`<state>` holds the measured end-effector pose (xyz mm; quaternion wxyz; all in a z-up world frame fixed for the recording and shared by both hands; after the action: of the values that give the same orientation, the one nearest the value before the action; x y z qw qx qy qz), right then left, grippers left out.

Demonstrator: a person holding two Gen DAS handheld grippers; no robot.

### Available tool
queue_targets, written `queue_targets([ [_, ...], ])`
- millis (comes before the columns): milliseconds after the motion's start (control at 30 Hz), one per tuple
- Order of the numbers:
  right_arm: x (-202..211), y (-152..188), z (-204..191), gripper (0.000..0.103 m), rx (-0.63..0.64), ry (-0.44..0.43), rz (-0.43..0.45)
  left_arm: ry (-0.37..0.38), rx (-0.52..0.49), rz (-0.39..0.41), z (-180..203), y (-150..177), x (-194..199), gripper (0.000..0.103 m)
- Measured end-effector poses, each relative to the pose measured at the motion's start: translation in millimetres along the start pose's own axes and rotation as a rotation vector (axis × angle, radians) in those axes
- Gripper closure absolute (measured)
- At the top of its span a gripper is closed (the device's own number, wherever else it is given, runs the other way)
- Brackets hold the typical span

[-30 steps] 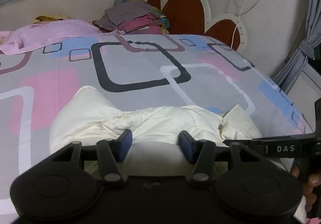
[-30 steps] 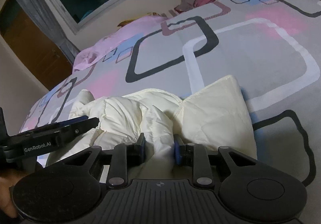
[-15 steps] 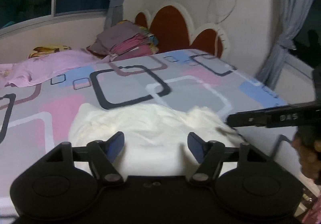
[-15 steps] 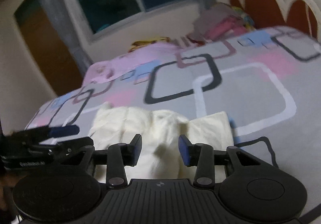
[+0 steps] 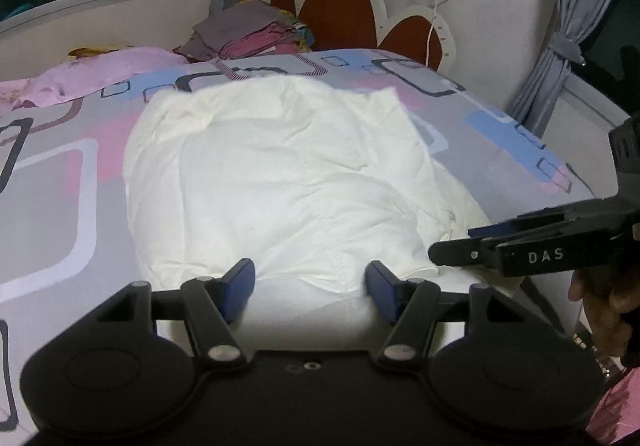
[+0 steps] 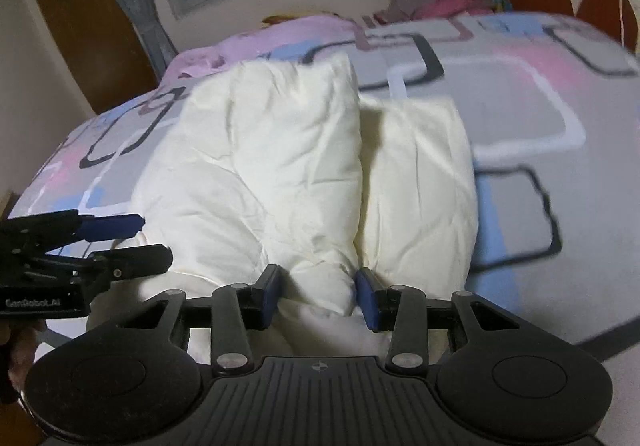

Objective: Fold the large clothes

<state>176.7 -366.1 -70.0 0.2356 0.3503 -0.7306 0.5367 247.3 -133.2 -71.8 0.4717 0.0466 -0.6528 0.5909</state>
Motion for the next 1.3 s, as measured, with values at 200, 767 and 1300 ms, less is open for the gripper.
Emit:
queue_targets([
  [200,-7,8,5,0.063,-0.014,0.003,0.007,-0.027,-0.014,-0.003,2,9,-11,0.042],
  [767,41,-40,88,0.032,-0.261,-0.057,0.1,-0.069,0.253,0.057,-59,-9,26,0.002],
  [1300,-42,-8,145,0.023,-0.563,-0.392,-0.14,0.158,0.652,-0.084,-93,27,-24,0.002],
])
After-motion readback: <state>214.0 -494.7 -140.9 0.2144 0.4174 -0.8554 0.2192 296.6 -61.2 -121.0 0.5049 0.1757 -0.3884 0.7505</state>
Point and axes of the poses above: each gripper's, at about its wrist camera, not at the fingertips, and x roughly against the way its jaws point, z to its right, y to its underside, the point moved 2 cm from there along -x, roughly the way its jaws point
